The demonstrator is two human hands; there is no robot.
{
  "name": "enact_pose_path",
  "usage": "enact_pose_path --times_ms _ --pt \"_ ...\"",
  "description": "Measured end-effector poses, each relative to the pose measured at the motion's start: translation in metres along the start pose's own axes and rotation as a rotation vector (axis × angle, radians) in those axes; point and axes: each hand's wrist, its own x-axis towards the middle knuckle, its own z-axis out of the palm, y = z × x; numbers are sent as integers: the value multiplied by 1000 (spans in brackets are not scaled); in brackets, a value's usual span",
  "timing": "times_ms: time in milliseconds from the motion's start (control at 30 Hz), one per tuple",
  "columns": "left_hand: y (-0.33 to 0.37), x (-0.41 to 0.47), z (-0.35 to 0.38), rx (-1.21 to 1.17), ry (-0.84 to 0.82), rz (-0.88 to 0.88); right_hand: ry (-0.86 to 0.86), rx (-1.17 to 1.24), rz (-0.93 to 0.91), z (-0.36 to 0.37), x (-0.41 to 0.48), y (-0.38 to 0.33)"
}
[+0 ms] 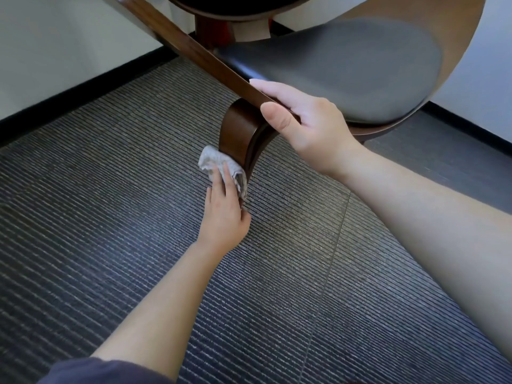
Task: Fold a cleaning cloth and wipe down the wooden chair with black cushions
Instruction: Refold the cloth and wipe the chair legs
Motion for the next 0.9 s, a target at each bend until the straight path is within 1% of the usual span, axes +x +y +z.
enact_pose_path --times_ms 267,400,567,700,833,900 --pt "-21 -24 41 28 -319 -201 -9 2 9 -1 -1 -1" --pt "-35 -29 53 -27 -478 -272 -6 -10 6 0 -1 -1" --pt "-40 -29 56 -100 -574 -328 -7 -14 6 0 0 0" --pt "-46 -32 54 -111 -634 -327 -2 -8 9 0 -1 0" --pt "-50 -34 50 -126 -658 -324 1 -4 6 0 -1 1" --pt "-52 -34 53 -201 -642 -382 5 -2 9 0 -1 1"
